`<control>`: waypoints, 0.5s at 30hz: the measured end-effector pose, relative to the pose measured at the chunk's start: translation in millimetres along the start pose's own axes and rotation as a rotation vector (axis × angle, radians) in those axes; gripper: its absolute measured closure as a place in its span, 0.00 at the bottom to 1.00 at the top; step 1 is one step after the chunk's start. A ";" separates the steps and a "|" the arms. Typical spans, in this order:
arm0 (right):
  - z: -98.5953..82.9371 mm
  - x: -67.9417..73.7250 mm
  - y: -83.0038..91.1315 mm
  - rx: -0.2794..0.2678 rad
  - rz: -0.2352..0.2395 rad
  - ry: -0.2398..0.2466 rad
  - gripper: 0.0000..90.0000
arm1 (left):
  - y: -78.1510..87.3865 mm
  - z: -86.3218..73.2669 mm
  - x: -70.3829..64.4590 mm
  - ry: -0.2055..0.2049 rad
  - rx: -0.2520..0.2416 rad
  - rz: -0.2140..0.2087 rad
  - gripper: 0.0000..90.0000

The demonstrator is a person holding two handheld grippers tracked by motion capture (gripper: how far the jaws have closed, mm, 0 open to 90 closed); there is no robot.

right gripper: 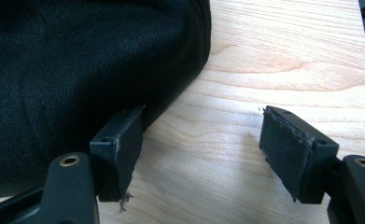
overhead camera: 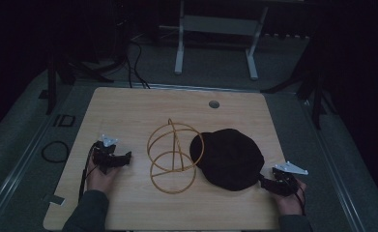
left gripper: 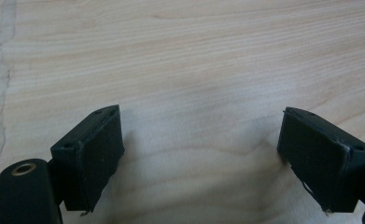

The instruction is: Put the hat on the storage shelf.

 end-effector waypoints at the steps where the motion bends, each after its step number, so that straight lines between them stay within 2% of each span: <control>1: 0.0 -0.1 0.0 0.000 0.001 0.001 0.33 | 1.3 -1.2 -0.8 0.000 0.000 0.000 0.15; 12: 0.0 0.3 0.6 0.019 0.007 0.011 0.33 | 2.7 -2.5 -1.2 -0.003 0.001 -0.002 0.15; 14: -0.2 1.2 1.8 0.032 0.010 0.017 0.37 | 2.6 -2.5 -1.3 -0.002 0.001 -0.002 0.15; 15: -0.7 1.7 3.5 0.039 0.008 0.018 0.44 | 2.6 -2.5 -1.3 -0.002 0.001 -0.002 0.15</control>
Point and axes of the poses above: each handheld gripper's, and its own axes: y roughly backward along the jaws, z roughly out of its top, x roughly to its left, the point moved 9 cm from there along -y, roughly forward along the jaws, and after that the axes turned 11 degrees about -y, right-handed, at the moved point
